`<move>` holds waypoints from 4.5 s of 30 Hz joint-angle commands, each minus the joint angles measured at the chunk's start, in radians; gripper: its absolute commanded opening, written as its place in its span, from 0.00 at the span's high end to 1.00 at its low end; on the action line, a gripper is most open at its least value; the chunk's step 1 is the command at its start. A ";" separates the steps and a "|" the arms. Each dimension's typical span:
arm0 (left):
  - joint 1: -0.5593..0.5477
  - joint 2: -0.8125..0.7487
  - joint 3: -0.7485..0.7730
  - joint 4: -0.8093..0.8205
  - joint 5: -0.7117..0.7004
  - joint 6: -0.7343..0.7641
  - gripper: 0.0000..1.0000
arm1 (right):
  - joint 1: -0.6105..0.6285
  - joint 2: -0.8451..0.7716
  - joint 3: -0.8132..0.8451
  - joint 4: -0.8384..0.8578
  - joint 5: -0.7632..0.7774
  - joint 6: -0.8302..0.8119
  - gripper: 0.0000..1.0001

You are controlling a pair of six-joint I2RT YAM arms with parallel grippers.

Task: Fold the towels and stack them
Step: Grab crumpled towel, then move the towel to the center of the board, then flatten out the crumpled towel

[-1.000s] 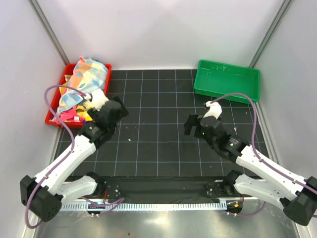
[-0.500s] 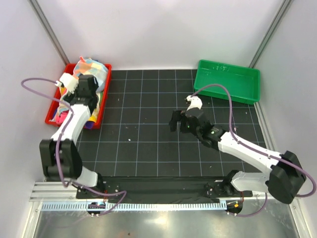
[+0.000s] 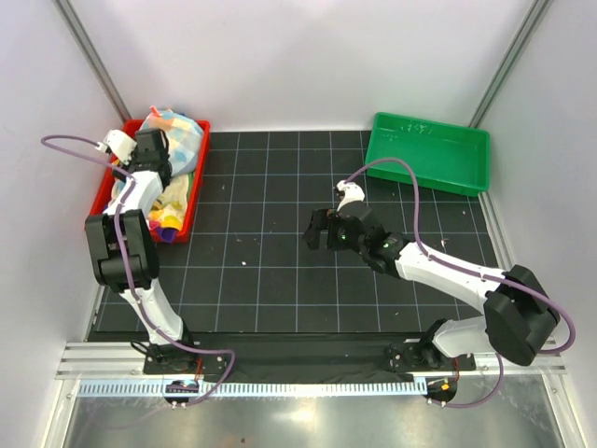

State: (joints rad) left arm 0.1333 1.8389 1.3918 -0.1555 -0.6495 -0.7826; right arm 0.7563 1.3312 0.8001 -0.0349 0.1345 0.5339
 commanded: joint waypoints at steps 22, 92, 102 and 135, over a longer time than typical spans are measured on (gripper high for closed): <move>0.023 0.020 0.039 -0.131 -0.064 -0.110 0.75 | 0.000 -0.032 0.002 0.041 0.036 0.003 0.00; -1.574 -0.214 -0.267 -0.378 -0.099 -0.569 1.00 | -0.107 -0.319 0.028 -0.361 0.206 -0.003 0.00; -1.529 -0.303 -0.310 -0.450 -0.157 -0.514 0.29 | -0.109 -0.343 0.010 -0.349 0.152 0.018 0.01; -1.193 -0.574 -0.896 -0.297 0.168 -0.549 0.46 | 0.291 -0.497 -0.391 -0.396 0.294 0.360 0.06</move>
State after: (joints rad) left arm -1.0714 1.2015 0.5220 -0.5526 -0.5468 -1.3594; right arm 1.0359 0.8597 0.4248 -0.4446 0.3782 0.8246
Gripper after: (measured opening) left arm 0.582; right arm 0.943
